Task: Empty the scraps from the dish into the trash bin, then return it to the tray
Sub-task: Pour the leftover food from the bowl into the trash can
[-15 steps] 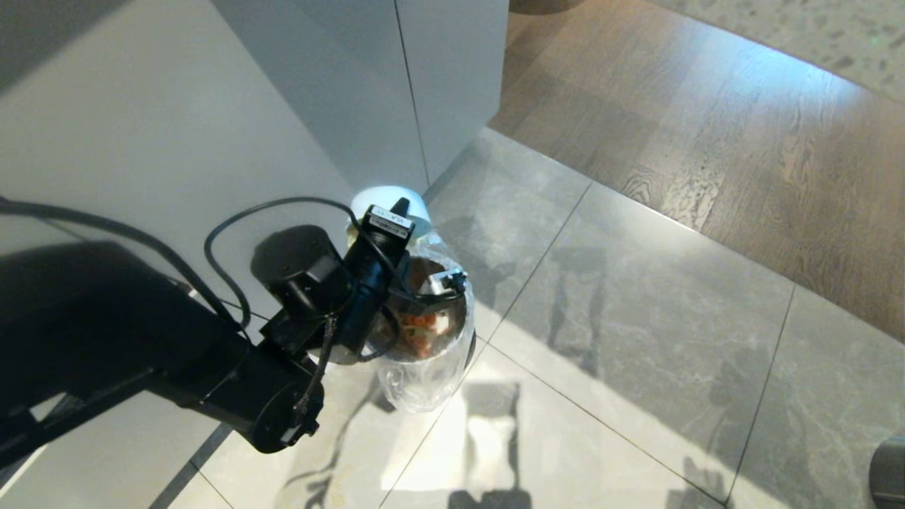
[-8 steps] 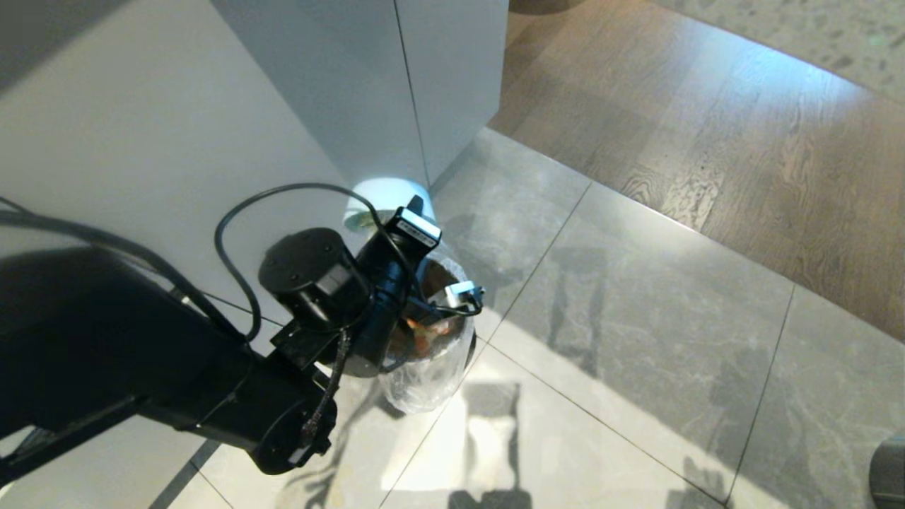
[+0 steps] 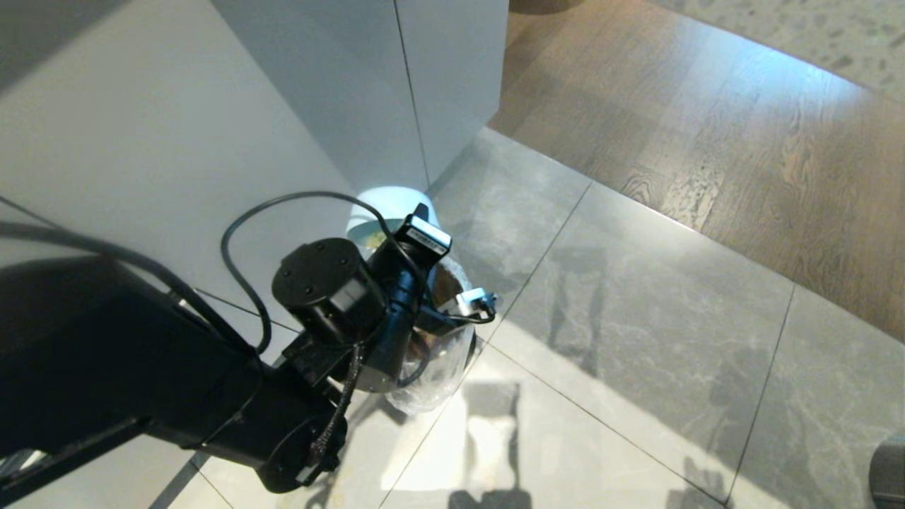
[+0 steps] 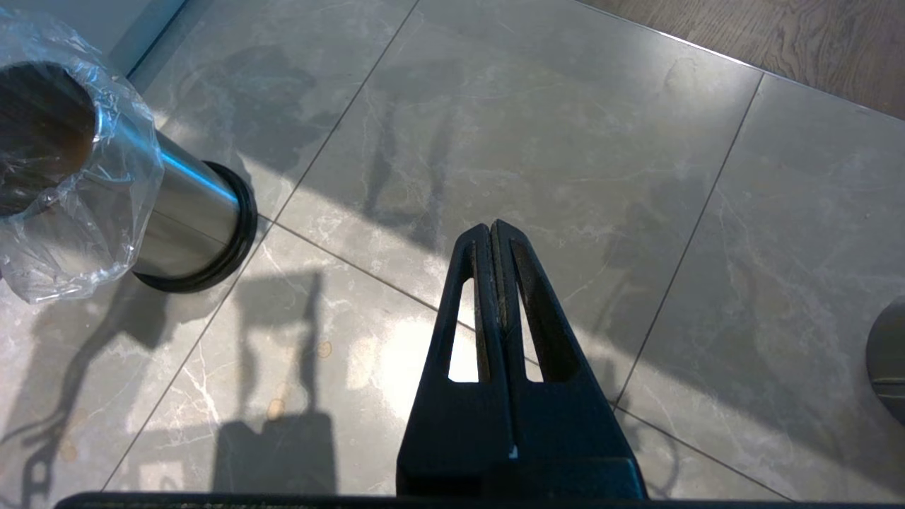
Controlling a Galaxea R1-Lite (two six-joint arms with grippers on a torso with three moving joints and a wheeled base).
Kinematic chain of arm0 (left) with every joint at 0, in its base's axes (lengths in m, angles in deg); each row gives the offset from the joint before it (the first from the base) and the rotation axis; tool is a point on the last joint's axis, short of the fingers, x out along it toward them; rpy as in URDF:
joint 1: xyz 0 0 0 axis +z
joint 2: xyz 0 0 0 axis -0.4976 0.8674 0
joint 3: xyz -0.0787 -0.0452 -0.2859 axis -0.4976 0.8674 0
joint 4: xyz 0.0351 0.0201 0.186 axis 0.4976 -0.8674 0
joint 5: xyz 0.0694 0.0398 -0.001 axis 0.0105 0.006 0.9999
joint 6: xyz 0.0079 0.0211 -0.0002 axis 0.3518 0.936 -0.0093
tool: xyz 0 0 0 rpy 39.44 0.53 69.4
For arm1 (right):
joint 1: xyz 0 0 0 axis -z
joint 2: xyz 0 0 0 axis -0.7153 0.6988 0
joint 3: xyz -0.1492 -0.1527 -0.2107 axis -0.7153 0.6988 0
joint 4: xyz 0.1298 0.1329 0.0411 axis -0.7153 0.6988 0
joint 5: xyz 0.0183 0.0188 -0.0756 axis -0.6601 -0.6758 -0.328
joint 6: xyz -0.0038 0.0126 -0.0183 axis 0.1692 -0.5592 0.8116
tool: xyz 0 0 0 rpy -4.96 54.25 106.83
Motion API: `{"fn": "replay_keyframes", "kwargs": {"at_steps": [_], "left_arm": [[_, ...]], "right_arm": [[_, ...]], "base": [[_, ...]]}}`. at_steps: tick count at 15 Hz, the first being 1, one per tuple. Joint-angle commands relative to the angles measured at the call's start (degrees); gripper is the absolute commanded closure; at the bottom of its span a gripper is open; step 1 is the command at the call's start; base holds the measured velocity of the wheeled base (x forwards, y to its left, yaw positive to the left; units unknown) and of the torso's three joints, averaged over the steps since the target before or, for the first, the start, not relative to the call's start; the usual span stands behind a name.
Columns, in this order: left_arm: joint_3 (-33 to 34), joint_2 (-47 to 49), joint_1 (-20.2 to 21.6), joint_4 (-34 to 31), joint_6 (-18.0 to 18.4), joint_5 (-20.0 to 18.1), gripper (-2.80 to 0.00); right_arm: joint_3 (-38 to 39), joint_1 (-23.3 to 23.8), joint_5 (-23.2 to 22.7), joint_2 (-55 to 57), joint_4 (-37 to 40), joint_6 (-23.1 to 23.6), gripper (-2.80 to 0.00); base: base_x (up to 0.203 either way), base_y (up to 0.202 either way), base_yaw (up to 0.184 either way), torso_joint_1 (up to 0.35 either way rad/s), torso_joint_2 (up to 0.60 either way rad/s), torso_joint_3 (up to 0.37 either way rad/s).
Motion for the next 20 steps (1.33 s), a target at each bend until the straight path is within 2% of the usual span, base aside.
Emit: {"fn": "replay_keyframes", "kwargs": {"at_steps": [1,5,7,11,15,18,20], "left_arm": [[-1.5,0.0,0.0,2.8,0.8,0.2,0.0],[-3.0,-1.0,0.0,2.8,1.0,0.0,0.0],[-3.9,-2.3,-0.2,2.8,3.2,-0.1,0.0],[-3.4,-4.5,-3.4,2.8,6.3,-0.2,0.0],[-4.4,-6.1,-7.0,2.8,11.2,-0.2,0.0],[-5.6,-7.2,-7.2,2.8,14.1,-0.5,0.0],[-5.6,-7.2,-7.7,2.8,14.5,-0.8,0.0]], "right_arm": [[0.0,0.0,0.0,0.0,0.0,0.0,0.0],[0.0,0.0,0.0,0.0,0.0,0.0,0.0],[0.0,0.0,0.0,0.0,0.0,0.0,0.0],[0.0,0.0,0.0,0.0,0.0,0.0,0.0],[0.0,0.0,0.0,0.0,-0.1,0.0,0.0],[0.0,0.0,0.1,0.0,0.0,0.0,0.0],[0.0,0.0,0.0,0.0,0.0,0.0,0.0]], "base": [[0.0,0.0,0.0,0.0,0.0,0.0],[0.0,0.0,0.0,0.0,0.0,0.0],[0.0,0.0,0.0,0.0,0.0,0.0],[0.0,0.0,0.0,0.0,0.0,0.0],[0.0,0.0,0.0,0.0,0.0,0.0],[0.0,0.0,0.0,0.0,0.0,0.0],[0.0,0.0,0.0,0.0,0.0,0.0]]}}
